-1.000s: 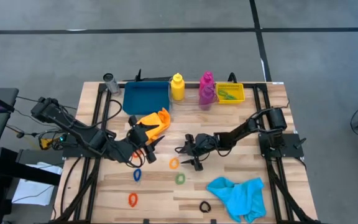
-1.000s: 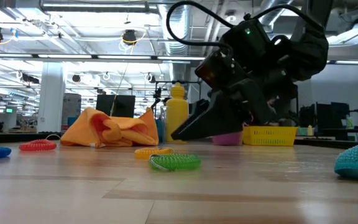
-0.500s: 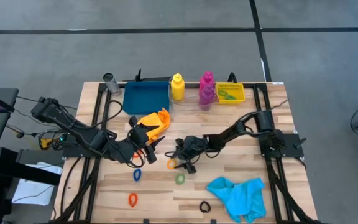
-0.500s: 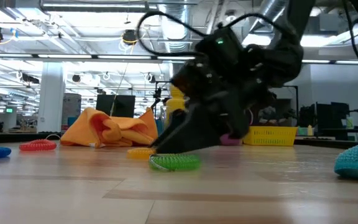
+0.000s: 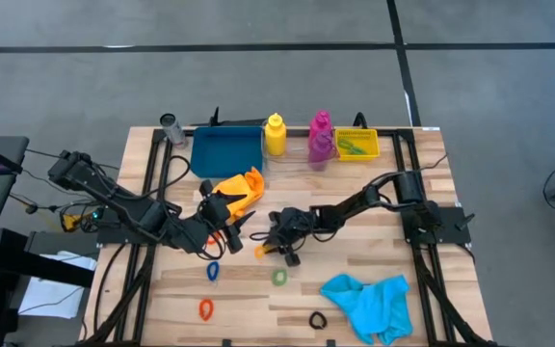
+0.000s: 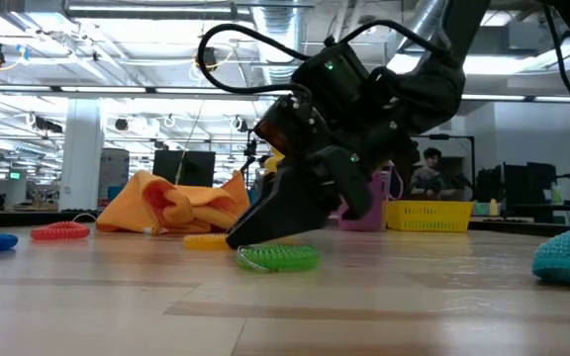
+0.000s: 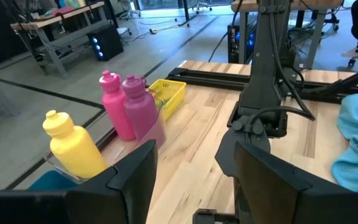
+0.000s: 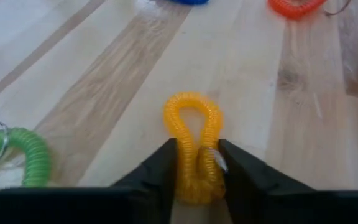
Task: Pick & Place Sports Items
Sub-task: Put the yellow spring keychain into the yellow bin
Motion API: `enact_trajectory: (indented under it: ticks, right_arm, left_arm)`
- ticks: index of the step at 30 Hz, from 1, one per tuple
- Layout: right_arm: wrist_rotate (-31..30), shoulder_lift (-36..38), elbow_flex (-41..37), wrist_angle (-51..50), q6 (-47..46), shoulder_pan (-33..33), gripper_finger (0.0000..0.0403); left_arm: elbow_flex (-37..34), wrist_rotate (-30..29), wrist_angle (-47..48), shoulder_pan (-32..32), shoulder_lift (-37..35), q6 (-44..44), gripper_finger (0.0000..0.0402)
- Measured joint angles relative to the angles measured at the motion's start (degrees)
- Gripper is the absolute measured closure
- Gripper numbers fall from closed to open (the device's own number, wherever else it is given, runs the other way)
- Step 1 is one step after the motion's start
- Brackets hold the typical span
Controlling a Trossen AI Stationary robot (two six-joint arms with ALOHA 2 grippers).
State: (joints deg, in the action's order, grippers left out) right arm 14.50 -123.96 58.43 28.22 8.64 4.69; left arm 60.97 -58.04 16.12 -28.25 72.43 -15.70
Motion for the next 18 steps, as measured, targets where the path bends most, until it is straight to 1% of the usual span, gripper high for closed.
enact_trajectory:
  ticks: [3, 5, 9, 16, 18]
  right_arm:
    - [0.01, -0.04, -0.07, 0.01, -0.07, -0.04, 0.0351]
    - [0.04, 0.08, -0.13, -0.02, -0.08, -0.04, 0.0372]
    - [0.09, 2.39, -0.31, -1.9, -0.08, 0.0, 0.0373]
    - [0.4, 11.29, -0.39, -10.22, -0.19, 0.28, 0.0371]
    - [-1.28, 13.74, -0.51, -14.41, -0.21, 0.25, 0.0365]
  left_arm:
    - [0.0, 0.0, 0.0, 0.0, 0.02, 0.0, 0.0192]
    - [0.0, 0.0, 0.0, 0.0, 0.01, 0.0, 0.0192]
    - [0.0, 0.0, 0.04, 0.03, 0.02, 0.0, 0.0192]
    - [0.0, -0.13, 0.46, 0.03, 0.0, -0.02, 0.0192]
    - [0.0, -1.61, 0.89, 0.02, 0.0, -0.02, 0.0192]
